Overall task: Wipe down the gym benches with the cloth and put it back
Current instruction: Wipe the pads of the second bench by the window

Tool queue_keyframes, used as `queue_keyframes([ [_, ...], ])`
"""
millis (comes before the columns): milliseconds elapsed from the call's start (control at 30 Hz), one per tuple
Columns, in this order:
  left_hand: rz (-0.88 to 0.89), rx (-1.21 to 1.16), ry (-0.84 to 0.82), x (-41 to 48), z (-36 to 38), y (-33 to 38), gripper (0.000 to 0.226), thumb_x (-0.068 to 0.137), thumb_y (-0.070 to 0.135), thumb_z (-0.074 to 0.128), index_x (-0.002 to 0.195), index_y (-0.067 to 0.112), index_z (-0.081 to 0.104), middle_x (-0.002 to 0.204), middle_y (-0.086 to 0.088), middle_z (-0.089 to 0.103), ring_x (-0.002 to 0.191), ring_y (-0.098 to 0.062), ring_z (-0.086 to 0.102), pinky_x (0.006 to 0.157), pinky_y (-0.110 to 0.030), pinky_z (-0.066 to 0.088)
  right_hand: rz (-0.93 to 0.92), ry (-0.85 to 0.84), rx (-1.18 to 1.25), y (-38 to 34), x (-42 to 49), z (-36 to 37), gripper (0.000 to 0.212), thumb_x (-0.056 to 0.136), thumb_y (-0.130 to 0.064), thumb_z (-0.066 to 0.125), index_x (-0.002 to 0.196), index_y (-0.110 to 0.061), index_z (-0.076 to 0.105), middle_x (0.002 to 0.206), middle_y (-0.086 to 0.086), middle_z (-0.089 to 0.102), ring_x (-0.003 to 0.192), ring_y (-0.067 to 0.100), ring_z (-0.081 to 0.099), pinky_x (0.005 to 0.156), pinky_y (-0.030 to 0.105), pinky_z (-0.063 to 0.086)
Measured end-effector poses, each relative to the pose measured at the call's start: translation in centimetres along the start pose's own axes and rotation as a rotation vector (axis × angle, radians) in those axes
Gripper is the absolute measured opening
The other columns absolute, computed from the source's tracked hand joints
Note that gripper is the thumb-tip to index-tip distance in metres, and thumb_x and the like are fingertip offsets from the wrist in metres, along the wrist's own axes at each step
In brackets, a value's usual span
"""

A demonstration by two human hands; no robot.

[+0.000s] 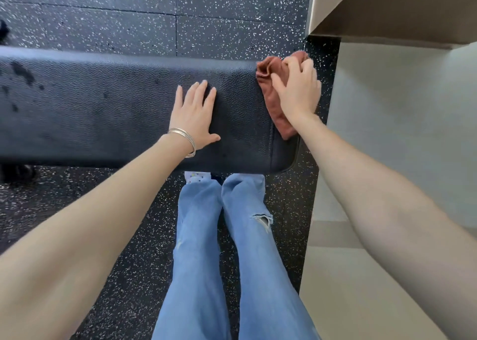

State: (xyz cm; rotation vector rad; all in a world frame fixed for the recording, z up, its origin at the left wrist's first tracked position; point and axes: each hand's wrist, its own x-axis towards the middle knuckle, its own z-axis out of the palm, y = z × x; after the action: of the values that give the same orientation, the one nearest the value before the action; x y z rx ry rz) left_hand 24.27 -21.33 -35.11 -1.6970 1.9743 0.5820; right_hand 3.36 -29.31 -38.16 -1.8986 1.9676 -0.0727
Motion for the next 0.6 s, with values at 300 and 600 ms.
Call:
queue_keyframes([
  [300, 0.042, -0.002, 0.028, -2.7, 2.7, 0.1, 0.103, 0.073, 0.048, 0.073, 0.148, 0.009, 0.014, 0.157, -0.016, 0.008, 0.145, -0.031, 0.007, 0.117, -0.053, 0.005, 0.068, 0.097, -0.065, 2.3, -14.7, 4.0, 0.029, 0.086, -0.032, 0.057, 0.110, -0.015, 0.059, 0.092, 0.016, 0.054, 0.085, 0.033, 0.053, 0.071, 0.039, 0.043],
  [600, 0.082, -0.016, 0.040, -6.4, 5.0, -1.8, 0.098, 0.077, 0.041, 0.071, 0.148, 0.008, 0.013, 0.157, -0.015, 0.007, 0.145, -0.031, 0.007, 0.117, -0.050, 0.005, 0.170, -0.021, -0.046, -1.4, -12.9, 2.0, 0.031, 0.092, -0.036, 0.054, 0.118, -0.021, 0.052, 0.117, 0.014, 0.046, 0.110, 0.032, 0.045, 0.088, 0.044, 0.038],
])
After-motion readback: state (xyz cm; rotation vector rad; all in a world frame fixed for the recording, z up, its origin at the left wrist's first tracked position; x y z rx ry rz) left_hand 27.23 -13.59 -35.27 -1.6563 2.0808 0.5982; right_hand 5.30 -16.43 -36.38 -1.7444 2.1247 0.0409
